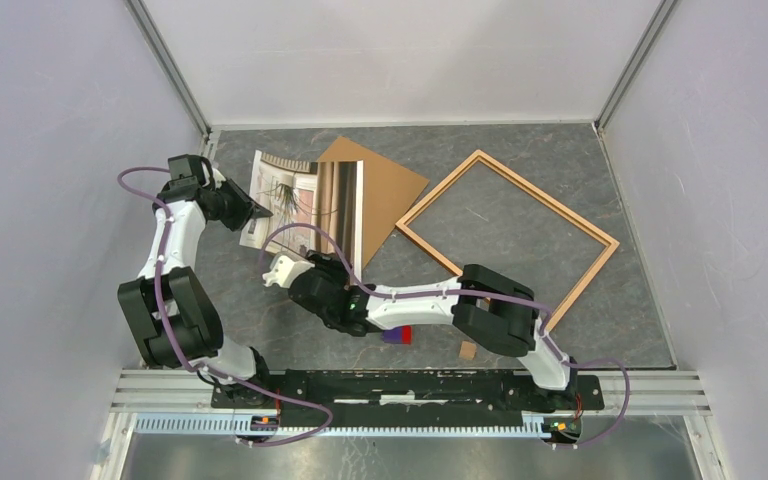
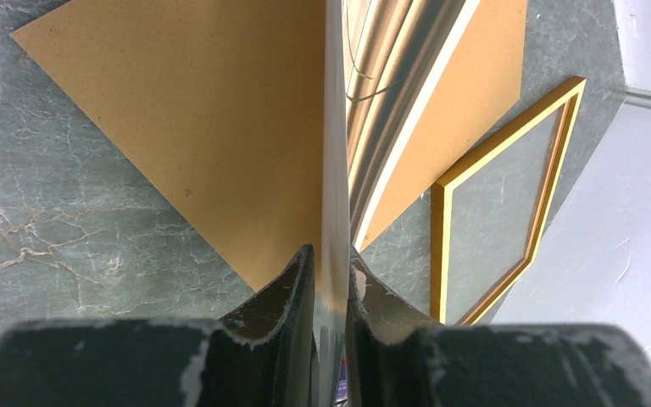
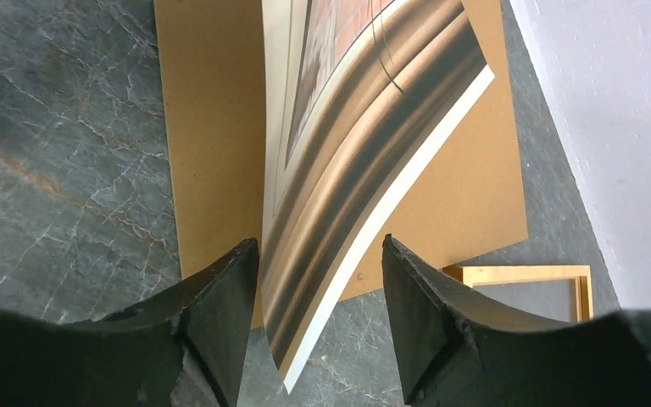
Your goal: Put the photo into the frame
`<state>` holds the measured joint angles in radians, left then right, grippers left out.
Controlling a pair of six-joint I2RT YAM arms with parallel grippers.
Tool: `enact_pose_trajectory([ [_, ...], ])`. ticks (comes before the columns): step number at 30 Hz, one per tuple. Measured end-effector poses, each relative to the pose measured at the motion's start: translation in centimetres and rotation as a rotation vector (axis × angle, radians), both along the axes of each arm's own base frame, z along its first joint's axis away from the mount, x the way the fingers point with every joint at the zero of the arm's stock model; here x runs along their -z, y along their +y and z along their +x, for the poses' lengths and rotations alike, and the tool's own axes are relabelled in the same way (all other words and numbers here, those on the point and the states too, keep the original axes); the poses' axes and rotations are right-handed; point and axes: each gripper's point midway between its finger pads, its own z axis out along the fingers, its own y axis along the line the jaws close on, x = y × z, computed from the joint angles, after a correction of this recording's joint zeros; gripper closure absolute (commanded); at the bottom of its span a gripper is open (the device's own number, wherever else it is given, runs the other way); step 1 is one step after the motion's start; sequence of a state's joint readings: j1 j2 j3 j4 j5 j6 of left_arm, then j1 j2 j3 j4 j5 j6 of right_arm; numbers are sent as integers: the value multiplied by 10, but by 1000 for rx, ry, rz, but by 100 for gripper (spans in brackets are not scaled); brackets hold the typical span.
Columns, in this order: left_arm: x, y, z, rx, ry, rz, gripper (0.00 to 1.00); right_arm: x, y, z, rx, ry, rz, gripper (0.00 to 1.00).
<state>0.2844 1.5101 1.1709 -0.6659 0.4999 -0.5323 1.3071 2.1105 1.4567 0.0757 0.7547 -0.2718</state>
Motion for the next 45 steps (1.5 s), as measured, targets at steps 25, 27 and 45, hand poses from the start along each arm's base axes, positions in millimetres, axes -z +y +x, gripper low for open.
enact_pose_trajectory([
  [25,-125,5,-19,-92,-257,253,13,-91,-40,12,126,-107,175,100],
  [27,-161,12,-17,-144,-315,348,0,-107,-43,15,113,-98,213,100],
  [45,-325,-20,-46,-175,-764,449,0,-146,-106,64,67,255,602,100],
])
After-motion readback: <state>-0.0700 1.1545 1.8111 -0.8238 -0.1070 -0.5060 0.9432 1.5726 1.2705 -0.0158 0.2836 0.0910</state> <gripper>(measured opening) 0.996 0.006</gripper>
